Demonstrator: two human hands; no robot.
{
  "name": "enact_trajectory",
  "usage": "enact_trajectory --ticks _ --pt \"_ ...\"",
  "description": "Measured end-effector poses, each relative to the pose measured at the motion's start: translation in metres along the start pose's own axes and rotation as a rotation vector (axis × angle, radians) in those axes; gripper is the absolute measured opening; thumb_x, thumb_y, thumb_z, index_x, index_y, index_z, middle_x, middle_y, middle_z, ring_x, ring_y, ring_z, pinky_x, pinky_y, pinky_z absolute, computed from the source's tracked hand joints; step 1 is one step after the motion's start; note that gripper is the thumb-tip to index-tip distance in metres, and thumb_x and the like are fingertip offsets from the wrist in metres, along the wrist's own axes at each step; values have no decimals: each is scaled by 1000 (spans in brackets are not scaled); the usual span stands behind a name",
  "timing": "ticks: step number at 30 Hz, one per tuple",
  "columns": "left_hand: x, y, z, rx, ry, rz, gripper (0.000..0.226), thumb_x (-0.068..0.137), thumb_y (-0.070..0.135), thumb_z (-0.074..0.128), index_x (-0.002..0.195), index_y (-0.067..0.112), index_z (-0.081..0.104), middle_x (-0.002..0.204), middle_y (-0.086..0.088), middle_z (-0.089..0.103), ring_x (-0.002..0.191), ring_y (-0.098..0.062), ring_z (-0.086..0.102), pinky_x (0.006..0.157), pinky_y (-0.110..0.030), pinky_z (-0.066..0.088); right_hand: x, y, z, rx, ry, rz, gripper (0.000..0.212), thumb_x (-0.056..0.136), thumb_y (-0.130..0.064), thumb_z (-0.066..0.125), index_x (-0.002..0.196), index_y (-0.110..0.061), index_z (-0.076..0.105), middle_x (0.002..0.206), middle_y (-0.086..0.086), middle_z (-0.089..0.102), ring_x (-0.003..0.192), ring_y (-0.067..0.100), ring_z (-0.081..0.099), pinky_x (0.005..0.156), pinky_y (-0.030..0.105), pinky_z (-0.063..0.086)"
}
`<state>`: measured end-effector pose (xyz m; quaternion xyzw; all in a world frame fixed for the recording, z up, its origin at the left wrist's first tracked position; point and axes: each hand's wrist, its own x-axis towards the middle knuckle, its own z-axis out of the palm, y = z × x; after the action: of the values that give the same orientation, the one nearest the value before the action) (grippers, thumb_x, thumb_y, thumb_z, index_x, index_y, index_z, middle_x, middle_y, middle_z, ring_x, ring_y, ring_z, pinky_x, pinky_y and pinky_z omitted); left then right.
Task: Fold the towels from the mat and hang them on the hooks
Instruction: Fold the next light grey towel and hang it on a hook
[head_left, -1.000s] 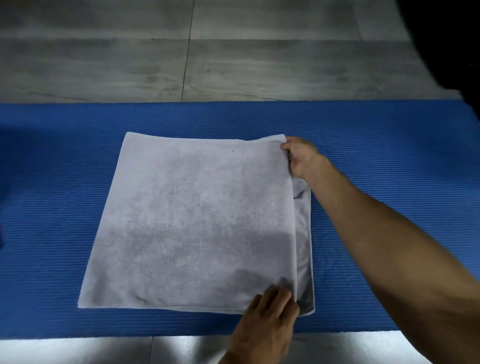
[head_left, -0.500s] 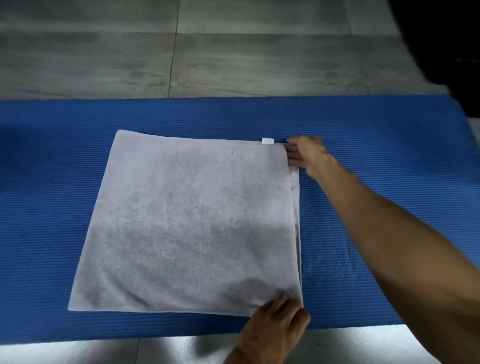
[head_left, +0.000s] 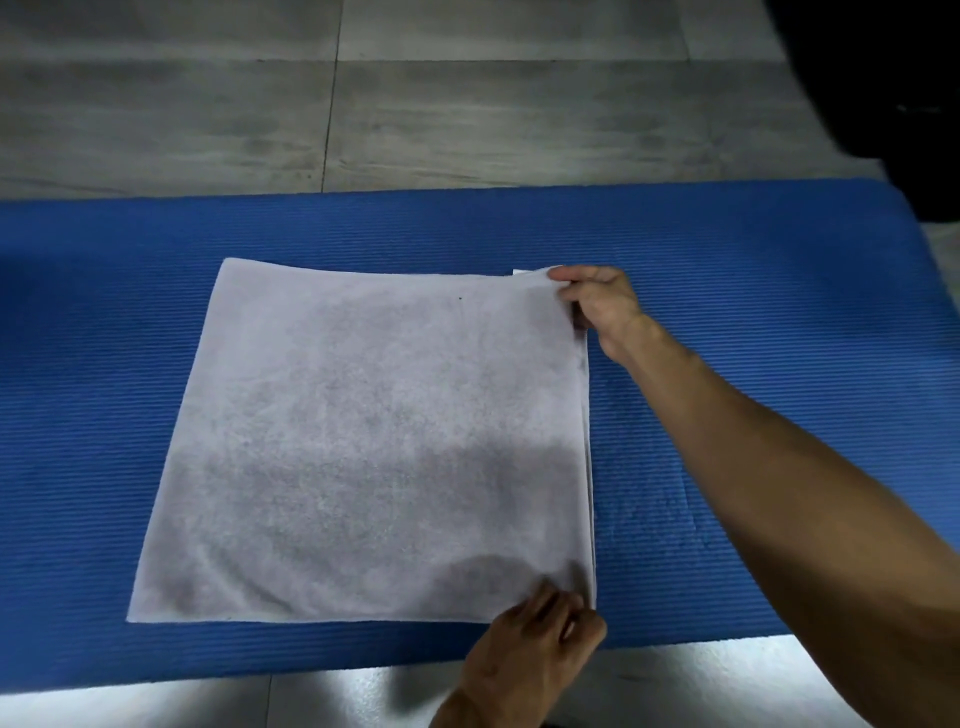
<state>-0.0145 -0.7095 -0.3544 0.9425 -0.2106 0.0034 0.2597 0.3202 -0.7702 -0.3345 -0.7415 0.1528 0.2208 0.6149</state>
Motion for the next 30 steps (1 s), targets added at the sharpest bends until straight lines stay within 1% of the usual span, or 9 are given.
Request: enact_trajectory --ticks 3,8,12,14,16,20,23,26,30 --pt "4 2 0 -1 3 27 15 76 12 58 80 25 53 73 11 58 67 -5 57 48 -17 45 -1 5 -5 28 29 -28 28 86 3 60 103 -16 72 108 0 66 91 9 62 65 14 51" --pt "3 3 5 -5 -150 55 26 72 20 61 94 26 50 85 13 63 77 -4 60 52 -16 49 -1 13 -12 10 94 -34 31 87 5 58 107 -16 69 109 0 64 91 11 62 61 12 50" --pt "-3 6 -1 -70 -159 14 33 73 19 63 103 29 54 93 14 63 82 -4 61 58 -21 53 1 19 -10 -167 155 -75 33 86 1 62 116 -13 64 117 0 58 102 16 62 87 25 54" --pt "-10 -7 -16 -126 -72 -60 35 76 21 67 107 27 53 100 9 64 86 -9 62 65 -24 54 0 21 2 -327 183 -196 32 85 0 61 116 -10 63 124 2 51 114 20 57 101 22 45" --pt "-17 -31 -27 -137 41 -121 30 81 18 60 110 21 54 104 1 65 88 -18 63 72 -26 53 -4 24 6 -449 186 -305 37 86 2 56 122 -5 58 131 7 47 122 22 49 102 16 36" --pt "-46 -102 -60 46 133 -435 39 89 25 44 127 22 51 121 -4 61 105 -26 62 90 -35 48 -11 29 14 -397 236 -284 51 83 6 55 134 2 46 142 8 35 133 26 40 112 20 29" --pt "-71 -140 -81 185 -44 -631 58 93 48 35 145 23 36 149 -11 41 134 -31 41 104 -44 38 -20 26 18 -720 297 -219 71 86 -13 59 149 -4 28 161 10 13 146 30 19 118 28 18" --pt "-86 -150 -80 218 -160 -636 67 92 61 30 151 31 24 159 -8 19 144 -30 22 108 -48 29 -42 22 44 -799 297 -391 69 85 -11 57 148 -7 31 161 14 14 146 33 18 120 39 19" --pt "-85 -147 -79 273 -187 -627 65 91 60 32 148 30 33 156 -11 27 141 -32 29 103 -46 34 -84 48 105 -774 132 -577 60 86 -6 54 144 -10 40 159 11 23 145 27 24 116 32 25"
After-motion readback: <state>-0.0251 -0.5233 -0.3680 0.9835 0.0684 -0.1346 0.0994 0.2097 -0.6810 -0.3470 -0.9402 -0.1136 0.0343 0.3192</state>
